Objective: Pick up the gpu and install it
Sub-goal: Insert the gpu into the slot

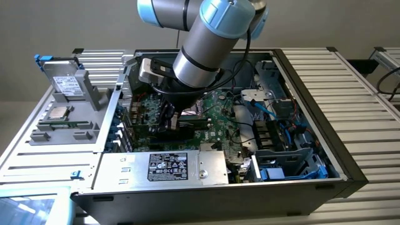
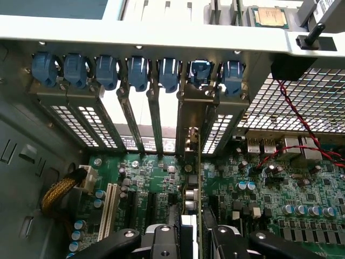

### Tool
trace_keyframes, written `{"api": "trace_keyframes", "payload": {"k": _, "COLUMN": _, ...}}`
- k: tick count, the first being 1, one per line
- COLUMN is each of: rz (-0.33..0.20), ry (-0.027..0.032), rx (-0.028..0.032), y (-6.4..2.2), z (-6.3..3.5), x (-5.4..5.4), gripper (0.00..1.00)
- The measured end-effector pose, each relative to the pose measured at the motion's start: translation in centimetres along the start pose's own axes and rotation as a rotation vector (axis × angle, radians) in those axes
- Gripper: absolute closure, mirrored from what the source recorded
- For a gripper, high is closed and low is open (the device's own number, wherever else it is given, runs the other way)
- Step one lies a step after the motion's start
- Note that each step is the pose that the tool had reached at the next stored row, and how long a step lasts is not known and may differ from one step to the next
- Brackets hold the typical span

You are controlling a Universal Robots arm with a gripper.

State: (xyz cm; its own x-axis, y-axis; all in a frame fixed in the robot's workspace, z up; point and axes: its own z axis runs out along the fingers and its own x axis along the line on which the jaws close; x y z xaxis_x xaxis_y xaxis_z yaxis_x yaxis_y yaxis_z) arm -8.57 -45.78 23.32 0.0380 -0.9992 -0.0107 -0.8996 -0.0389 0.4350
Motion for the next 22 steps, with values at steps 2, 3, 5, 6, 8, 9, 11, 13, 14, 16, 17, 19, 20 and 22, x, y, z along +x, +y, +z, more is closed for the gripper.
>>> {"api": "trace_keyframes", "payload": {"k": 2, "rz": 0.000, "ry": 0.0000, "rx": 0.0000, "y": 0.00, "z": 0.00, "x": 0.00, "gripper": 0.72}}
{"api": "trace_keyframes", "payload": {"k": 3, "rz": 0.000, "ry": 0.0000, "rx": 0.0000, "y": 0.00, "z": 0.00, "x": 0.00, "gripper": 0.72}}
{"api": "trace_keyframes", "payload": {"k": 5, "rz": 0.000, "ry": 0.0000, "rx": 0.0000, "y": 0.00, "z": 0.00, "x": 0.00, "gripper": 0.72}}
{"api": "trace_keyframes", "payload": {"k": 6, "rz": 0.000, "ry": 0.0000, "rx": 0.0000, "y": 0.00, "z": 0.00, "x": 0.00, "gripper": 0.72}}
{"api": "trace_keyframes", "payload": {"k": 8, "rz": 0.000, "ry": 0.0000, "rx": 0.0000, "y": 0.00, "z": 0.00, "x": 0.00, "gripper": 0.72}}
{"api": "trace_keyframes", "payload": {"k": 9, "rz": 0.000, "ry": 0.0000, "rx": 0.0000, "y": 0.00, "z": 0.00, "x": 0.00, "gripper": 0.72}}
{"api": "trace_keyframes", "payload": {"k": 11, "rz": 0.000, "ry": 0.0001, "rx": -0.0001, "y": 0.00, "z": 0.00, "x": 0.00, "gripper": 0.72}}
{"api": "trace_keyframes", "payload": {"k": 13, "rz": 0.000, "ry": 0.0000, "rx": -0.0001, "y": 0.00, "z": 0.00, "x": 0.00, "gripper": 0.72}}
{"api": "trace_keyframes", "payload": {"k": 14, "rz": 0.000, "ry": 0.0000, "rx": -0.0001, "y": 0.00, "z": 0.00, "x": 0.00, "gripper": 0.72}}
{"api": "trace_keyframes", "payload": {"k": 16, "rz": 0.000, "ry": 0.0001, "rx": -0.0002, "y": 0.00, "z": 0.00, "x": 0.00, "gripper": 0.72}}
{"api": "trace_keyframes", "payload": {"k": 17, "rz": 0.000, "ry": 0.0001, "rx": -0.0002, "y": 0.00, "z": 0.00, "x": 0.00, "gripper": 0.72}}
{"api": "trace_keyframes", "payload": {"k": 19, "rz": 0.000, "ry": 0.0001, "rx": -0.0001, "y": 0.00, "z": 0.00, "x": 0.00, "gripper": 0.72}}
{"api": "trace_keyframes", "payload": {"k": 20, "rz": 0.000, "ry": 0.0001, "rx": -0.0002, "y": 0.00, "z": 0.00, "x": 0.00, "gripper": 0.72}}
{"api": "trace_keyframes", "payload": {"k": 22, "rz": 0.000, "ry": 0.0003, "rx": -0.0002, "y": 0.00, "z": 0.00, "x": 0.00, "gripper": 0.72}}
